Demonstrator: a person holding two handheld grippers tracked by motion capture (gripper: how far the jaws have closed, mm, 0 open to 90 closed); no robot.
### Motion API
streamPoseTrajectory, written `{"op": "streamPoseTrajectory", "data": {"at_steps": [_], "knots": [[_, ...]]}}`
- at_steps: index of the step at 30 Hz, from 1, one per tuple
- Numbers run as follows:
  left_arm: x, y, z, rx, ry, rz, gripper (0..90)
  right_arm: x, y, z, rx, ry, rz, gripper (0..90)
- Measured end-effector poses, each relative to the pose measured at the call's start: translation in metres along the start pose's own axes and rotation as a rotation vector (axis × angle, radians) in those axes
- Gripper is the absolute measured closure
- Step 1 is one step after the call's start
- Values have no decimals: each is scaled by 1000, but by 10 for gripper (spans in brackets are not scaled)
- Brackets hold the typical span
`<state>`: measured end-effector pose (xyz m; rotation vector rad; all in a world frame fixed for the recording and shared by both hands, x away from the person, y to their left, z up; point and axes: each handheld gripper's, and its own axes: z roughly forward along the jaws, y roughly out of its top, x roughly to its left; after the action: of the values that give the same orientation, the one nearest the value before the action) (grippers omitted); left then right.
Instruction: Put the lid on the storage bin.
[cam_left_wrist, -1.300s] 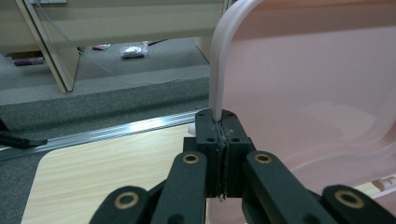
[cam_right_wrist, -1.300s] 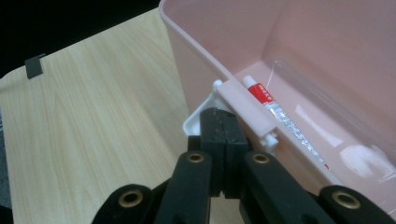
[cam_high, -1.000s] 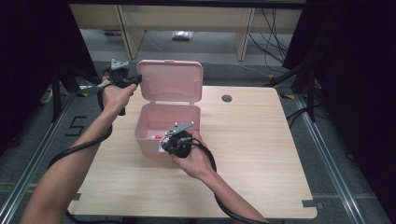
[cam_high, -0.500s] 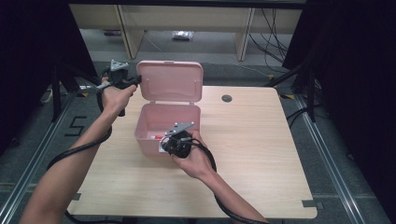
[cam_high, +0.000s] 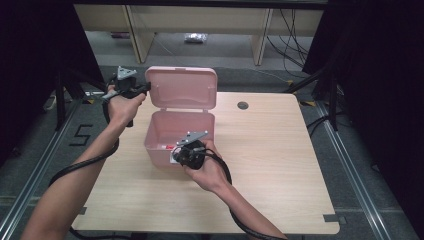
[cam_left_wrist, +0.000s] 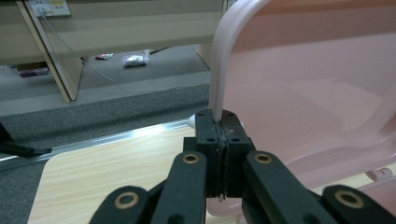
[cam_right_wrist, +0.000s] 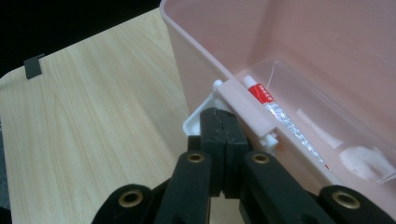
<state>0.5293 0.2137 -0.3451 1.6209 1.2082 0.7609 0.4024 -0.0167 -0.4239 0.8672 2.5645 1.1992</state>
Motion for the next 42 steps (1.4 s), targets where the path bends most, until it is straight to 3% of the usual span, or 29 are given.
{"op": "streamPoseTrajectory", "data": {"at_steps": [7, 20, 24, 42], "knots": [[-1, -2, -3, -4, 1, 8, 881, 0, 0, 0, -4, -1, -12, 900], [-3, -5, -7, -20, 5, 19, 879, 1, 0, 0, 4, 2, 8, 900], [-4, -7, -9, -28, 7, 21, 879, -1, 0, 0, -6, -6, -18, 900], [-7, -15, -15, -60, 18, 36, 877, 1, 0, 0, -4, -2, 0, 900]]}}
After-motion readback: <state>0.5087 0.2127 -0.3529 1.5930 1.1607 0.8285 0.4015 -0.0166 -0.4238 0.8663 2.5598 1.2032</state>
